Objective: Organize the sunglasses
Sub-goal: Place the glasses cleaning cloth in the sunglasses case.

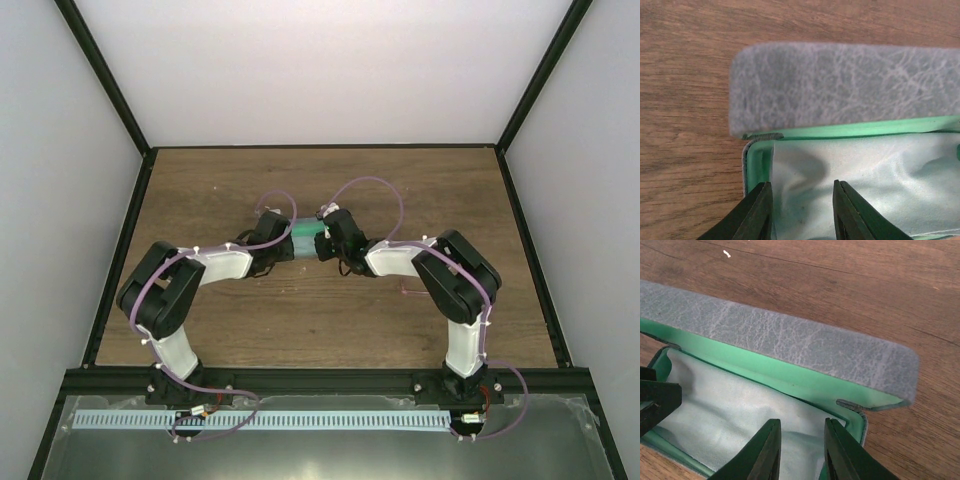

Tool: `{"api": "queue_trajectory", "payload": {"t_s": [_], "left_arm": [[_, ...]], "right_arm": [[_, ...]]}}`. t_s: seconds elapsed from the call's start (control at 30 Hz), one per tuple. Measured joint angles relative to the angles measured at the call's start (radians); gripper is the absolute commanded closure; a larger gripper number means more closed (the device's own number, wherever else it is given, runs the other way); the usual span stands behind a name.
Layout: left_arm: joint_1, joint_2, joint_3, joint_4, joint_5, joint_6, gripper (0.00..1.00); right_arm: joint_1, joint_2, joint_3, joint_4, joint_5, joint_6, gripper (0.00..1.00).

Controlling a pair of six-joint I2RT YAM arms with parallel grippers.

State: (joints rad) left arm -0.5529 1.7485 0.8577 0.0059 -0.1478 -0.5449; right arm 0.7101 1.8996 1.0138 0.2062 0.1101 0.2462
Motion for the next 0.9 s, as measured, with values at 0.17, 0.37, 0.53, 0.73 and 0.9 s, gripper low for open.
{"api": "queue_trajectory", "payload": {"t_s": [0.17,0.37,0.53,0.73,0.9], "left_arm": [[0.0,0.0,0.005,0.0,0.0,0.0,0.59],[0.0,-0.005,0.005,0.0,-0.001,-0.005,0.58],[-0.006,-0.035,0.005,-0.003,-0.031,-0.012,0.62],[-0.033,-0.063,0.005,-0.021,-0.067,-0.012,0.62],[-0.051,-0.063,0.005,-0.029,-0.062,-0.013,0.62]], "right_arm": [[0.0,-0.01,0.0,-0.003,-0.003,0.0,0.77],[0.0,-0.013,0.005,0.008,-0.074,0.01,0.99],[0.0,0.018,0.039,0.028,-0.131,0.024,0.99],[-0.006,0.076,0.053,0.04,-0.149,0.036,0.99],[-0.022,0.103,0.053,0.038,-0.151,0.043,0.99]]}}
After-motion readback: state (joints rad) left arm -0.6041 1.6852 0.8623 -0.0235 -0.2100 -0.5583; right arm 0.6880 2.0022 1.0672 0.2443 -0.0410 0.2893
